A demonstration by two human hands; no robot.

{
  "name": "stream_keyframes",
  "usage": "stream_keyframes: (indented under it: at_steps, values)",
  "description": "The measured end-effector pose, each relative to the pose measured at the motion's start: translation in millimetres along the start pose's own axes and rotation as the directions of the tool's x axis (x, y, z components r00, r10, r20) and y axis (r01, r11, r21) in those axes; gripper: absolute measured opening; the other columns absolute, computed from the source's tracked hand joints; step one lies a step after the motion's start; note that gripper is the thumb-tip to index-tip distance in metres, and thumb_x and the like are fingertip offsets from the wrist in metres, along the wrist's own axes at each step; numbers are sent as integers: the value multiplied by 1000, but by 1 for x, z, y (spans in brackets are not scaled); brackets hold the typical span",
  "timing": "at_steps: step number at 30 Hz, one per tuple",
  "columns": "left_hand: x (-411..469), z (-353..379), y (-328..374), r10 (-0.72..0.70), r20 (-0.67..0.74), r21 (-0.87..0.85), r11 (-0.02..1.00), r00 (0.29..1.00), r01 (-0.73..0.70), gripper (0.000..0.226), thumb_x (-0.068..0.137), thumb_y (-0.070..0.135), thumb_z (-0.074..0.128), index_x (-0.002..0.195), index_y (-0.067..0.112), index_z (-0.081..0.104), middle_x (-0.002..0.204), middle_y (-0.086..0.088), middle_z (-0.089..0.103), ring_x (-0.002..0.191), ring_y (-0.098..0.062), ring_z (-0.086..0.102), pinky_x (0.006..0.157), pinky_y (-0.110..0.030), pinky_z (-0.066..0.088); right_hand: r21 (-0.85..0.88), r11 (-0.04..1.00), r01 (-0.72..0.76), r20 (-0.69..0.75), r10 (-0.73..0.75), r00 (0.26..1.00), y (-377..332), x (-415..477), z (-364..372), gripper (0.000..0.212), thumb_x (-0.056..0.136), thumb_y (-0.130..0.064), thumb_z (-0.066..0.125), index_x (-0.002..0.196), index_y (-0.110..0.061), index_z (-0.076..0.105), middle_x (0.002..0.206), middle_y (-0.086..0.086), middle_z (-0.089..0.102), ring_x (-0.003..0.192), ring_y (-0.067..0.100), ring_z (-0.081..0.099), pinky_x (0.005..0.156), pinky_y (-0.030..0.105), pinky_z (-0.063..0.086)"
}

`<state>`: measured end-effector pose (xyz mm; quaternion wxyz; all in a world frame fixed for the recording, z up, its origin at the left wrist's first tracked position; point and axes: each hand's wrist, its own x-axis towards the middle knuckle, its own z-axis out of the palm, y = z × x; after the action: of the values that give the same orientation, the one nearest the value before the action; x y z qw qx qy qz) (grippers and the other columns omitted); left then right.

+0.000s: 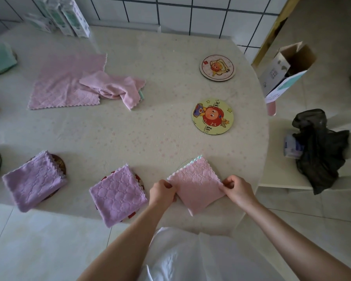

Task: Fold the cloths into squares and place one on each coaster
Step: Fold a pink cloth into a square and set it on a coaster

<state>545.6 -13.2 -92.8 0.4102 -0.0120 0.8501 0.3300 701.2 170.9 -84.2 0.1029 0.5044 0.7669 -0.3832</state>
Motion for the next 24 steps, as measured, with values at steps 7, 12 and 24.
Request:
stream_keyframes:
  at_steps: [7,12,24]
  values:
    - [23,-32,22,98,-58,170,982,993,-87,13,82,24,63,88,13,64,78,-8,71,74,-20,65,56,-23,47,-305,940,153,-39,-173,984,-38,19,-15,21,84,-18,58,105,-17,57,105,0,59,94,21,58,77,33,49]
    - [61,-78,49,211,-102,228,956,972,-184,5,83,16,58,85,16,62,84,-9,69,78,-27,66,70,-34,56,-370,870,327,24,-343,939,-108,52,-12,18,88,-16,58,106,-17,54,106,0,58,93,17,57,76,34,52]
    - [173,-195,128,411,-279,492,837,868,-238,11,87,22,53,90,17,63,85,-4,66,71,-25,58,55,-29,41,-361,781,509,208,-465,861,-270,159,15,21,90,-16,53,111,-15,57,113,1,62,100,19,59,84,34,51]
